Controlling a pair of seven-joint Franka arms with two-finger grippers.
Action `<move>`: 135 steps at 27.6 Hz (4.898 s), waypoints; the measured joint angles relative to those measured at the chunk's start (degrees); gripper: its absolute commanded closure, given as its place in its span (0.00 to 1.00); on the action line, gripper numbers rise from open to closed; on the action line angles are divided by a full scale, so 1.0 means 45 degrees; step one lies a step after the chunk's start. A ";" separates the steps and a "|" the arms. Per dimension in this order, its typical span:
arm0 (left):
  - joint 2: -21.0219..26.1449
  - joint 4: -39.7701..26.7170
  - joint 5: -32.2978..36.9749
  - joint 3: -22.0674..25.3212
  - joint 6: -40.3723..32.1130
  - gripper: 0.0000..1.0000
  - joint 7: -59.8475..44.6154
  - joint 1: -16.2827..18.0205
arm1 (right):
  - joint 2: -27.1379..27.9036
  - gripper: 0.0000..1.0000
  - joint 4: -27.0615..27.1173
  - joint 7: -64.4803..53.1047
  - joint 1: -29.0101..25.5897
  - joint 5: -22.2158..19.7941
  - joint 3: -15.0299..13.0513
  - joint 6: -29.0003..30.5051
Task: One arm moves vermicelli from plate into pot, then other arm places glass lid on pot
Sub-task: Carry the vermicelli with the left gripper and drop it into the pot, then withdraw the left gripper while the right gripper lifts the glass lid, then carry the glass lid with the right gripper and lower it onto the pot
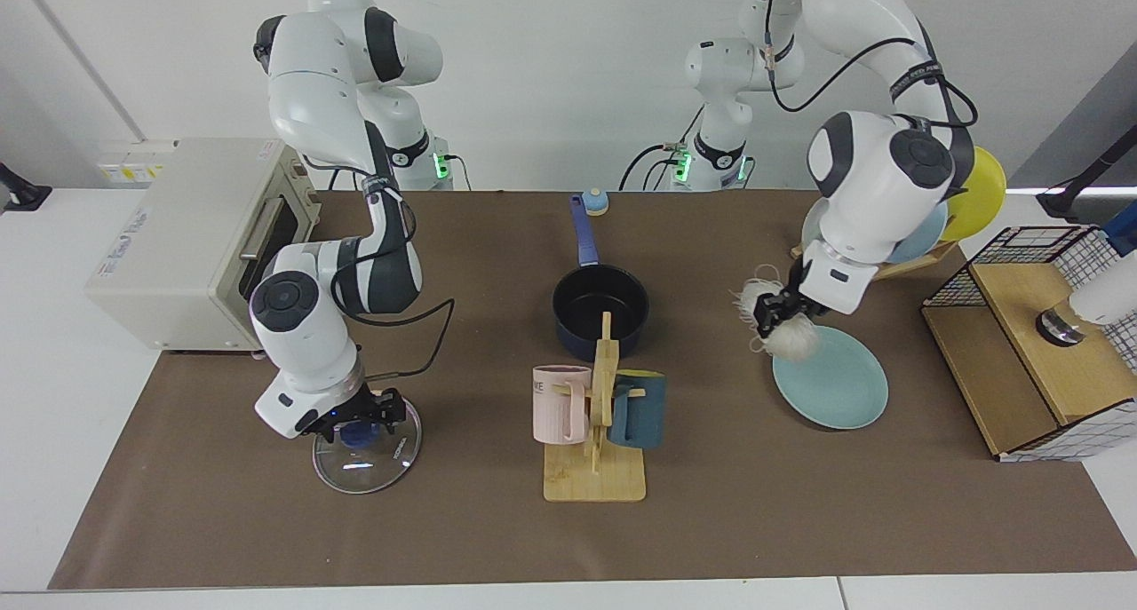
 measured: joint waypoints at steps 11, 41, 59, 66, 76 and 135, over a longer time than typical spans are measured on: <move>0.0129 -0.1671 -0.0309 -0.2128 0.1339 1.00 -0.0593 -0.0120 | 0.0050 1.00 0.0005 -0.0007 -0.0102 -0.0010 -0.0009 0.0279; 0.1095 -0.3338 0.0333 -0.2260 0.3984 0.00 -0.0720 -0.0776 | -0.1531 1.00 -0.0204 0.0028 -0.0047 -0.0006 0.0018 -0.0021; -0.0210 0.0568 0.1012 -0.0563 -0.1117 0.00 -0.0644 -0.0633 | -0.4641 1.00 -0.1731 0.0396 0.0029 0.0021 0.0142 -0.2237; -0.0639 0.1749 0.1084 0.0697 -0.2612 0.00 0.1266 -0.0565 | -0.5521 1.00 -0.1904 0.0520 0.0173 0.0022 0.0168 -0.3666; -0.1950 0.1872 0.1083 0.2461 -0.4399 0.00 0.5022 -0.0545 | -0.5975 1.00 -0.2159 0.3270 0.2427 0.0032 0.0210 -0.4152; -0.2583 0.0966 0.0539 0.4741 -0.3722 0.00 0.8798 -0.0407 | -0.3357 1.00 -0.2296 0.9295 0.7659 0.0021 0.0159 -0.1538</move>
